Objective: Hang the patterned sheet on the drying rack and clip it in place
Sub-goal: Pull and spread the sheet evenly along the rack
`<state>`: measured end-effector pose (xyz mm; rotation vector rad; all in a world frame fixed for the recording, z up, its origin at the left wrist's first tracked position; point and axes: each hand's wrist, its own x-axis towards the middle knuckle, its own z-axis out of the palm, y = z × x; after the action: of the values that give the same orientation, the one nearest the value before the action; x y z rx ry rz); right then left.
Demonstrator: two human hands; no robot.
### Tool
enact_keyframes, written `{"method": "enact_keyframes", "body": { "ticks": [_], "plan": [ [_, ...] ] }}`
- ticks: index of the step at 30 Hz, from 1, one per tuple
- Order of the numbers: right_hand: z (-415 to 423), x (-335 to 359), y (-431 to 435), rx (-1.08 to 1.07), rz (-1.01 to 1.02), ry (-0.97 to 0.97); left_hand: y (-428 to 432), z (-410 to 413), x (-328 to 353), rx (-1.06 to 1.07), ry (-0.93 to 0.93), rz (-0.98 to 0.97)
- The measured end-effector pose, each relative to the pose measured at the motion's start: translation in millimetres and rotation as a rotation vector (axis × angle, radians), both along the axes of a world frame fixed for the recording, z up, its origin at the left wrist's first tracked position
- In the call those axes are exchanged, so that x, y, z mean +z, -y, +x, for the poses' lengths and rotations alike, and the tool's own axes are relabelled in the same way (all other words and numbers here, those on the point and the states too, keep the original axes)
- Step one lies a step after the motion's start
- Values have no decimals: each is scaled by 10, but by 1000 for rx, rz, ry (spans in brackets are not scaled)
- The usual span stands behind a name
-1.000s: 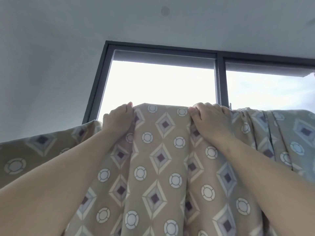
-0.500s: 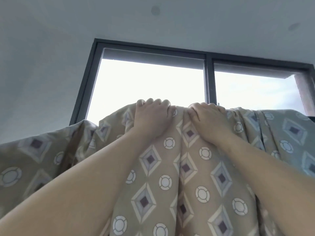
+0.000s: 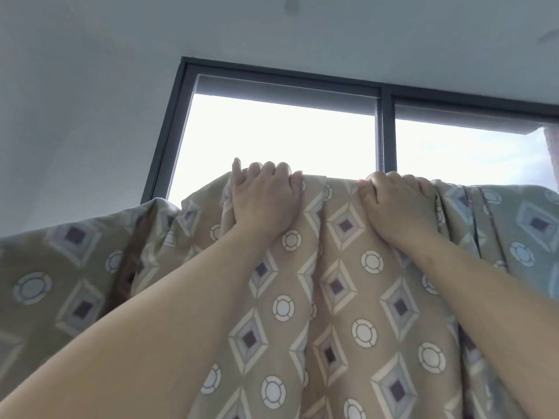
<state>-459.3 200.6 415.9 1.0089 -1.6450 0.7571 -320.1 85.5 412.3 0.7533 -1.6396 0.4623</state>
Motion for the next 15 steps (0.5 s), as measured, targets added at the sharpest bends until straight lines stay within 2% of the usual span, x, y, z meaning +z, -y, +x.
{"method": "enact_keyframes", "body": {
  "ticks": [6, 10, 13, 15],
  "plan": [
    [58, -82, 32, -43, -18, 30, 16, 165, -94, -193, 58, -15],
    [80, -113, 42, -75, -52, 42, 156, 436, -238, -210, -171, 9],
    [137, -130, 95, -74, -90, 56, 287, 618, -211, -396, -336, 250],
    [178, -129, 121, -76, -94, 57, 359, 697, -195, -450, -336, 457]
  ]
}}
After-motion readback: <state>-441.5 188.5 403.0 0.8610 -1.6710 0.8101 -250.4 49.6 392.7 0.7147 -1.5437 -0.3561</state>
